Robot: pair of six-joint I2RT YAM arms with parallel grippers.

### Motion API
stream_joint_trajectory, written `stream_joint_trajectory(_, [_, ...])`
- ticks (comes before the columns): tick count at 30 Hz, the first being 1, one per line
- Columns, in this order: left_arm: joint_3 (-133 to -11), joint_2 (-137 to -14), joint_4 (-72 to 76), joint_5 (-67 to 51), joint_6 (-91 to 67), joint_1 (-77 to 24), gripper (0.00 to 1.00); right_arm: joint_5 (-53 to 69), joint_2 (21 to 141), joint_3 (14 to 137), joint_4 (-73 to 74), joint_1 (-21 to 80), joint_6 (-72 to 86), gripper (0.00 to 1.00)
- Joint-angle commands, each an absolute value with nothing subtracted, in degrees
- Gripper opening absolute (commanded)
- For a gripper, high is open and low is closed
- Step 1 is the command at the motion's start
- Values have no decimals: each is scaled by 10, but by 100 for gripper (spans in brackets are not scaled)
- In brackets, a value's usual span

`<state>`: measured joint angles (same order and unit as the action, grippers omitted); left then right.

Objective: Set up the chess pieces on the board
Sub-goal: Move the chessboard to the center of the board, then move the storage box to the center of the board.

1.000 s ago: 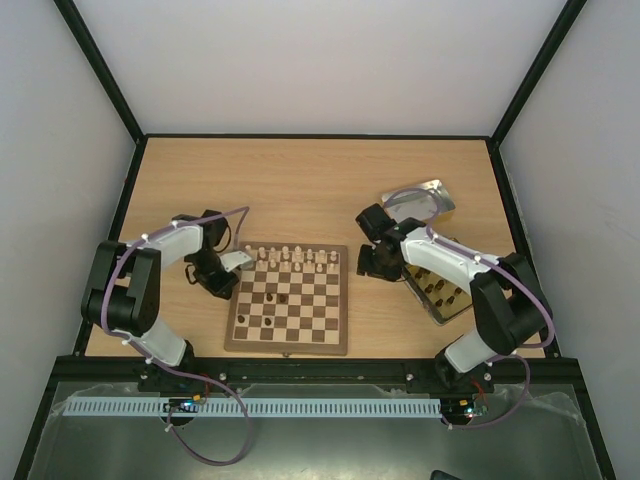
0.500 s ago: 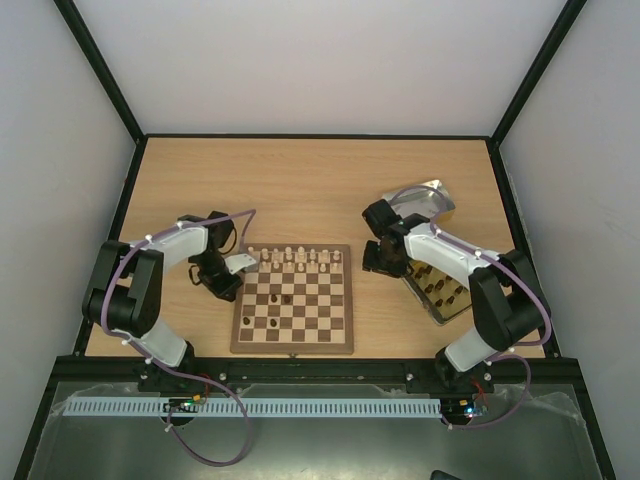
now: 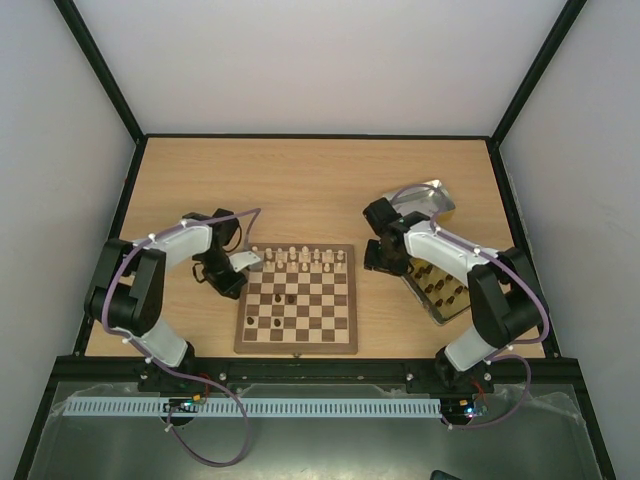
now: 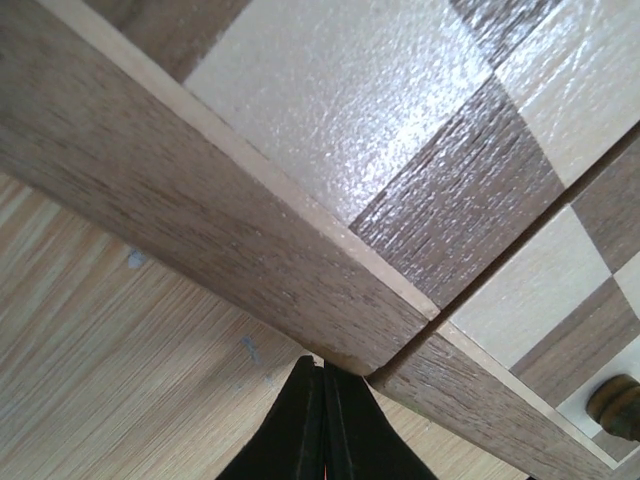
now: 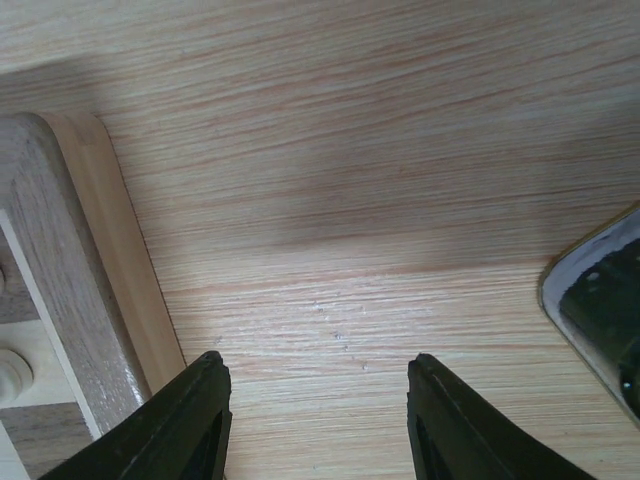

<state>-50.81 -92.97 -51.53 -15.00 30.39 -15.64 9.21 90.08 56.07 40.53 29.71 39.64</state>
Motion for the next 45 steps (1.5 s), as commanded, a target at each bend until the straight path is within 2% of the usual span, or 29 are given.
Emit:
stream_joint_trajectory(1, [-517, -939, -509, -146, 294, -162, 2, 70, 905, 585, 430, 289, 389, 49])
stream_joint_trajectory(11, [-493, -902, -492, -81, 295, -108, 2, 23, 877, 665, 506, 267, 367, 38])
stream_joint_trajectory(16, [-502, -859, -500, -74, 306, -41, 19, 10, 837, 668, 549, 224, 345, 45])
stream_joint_trajectory(19, [-511, -838, -514, -83, 316, 1, 34, 4, 812, 646, 560, 200, 335, 53])
stream_joint_trajectory(22, [-513, -816, -519, -83, 322, 20, 43, 8, 799, 616, 555, 193, 336, 55])
stream_joint_trajectory(45, [-463, -767, -495, -73, 308, 51, 44, 69, 844, 553, 480, 193, 339, 47])
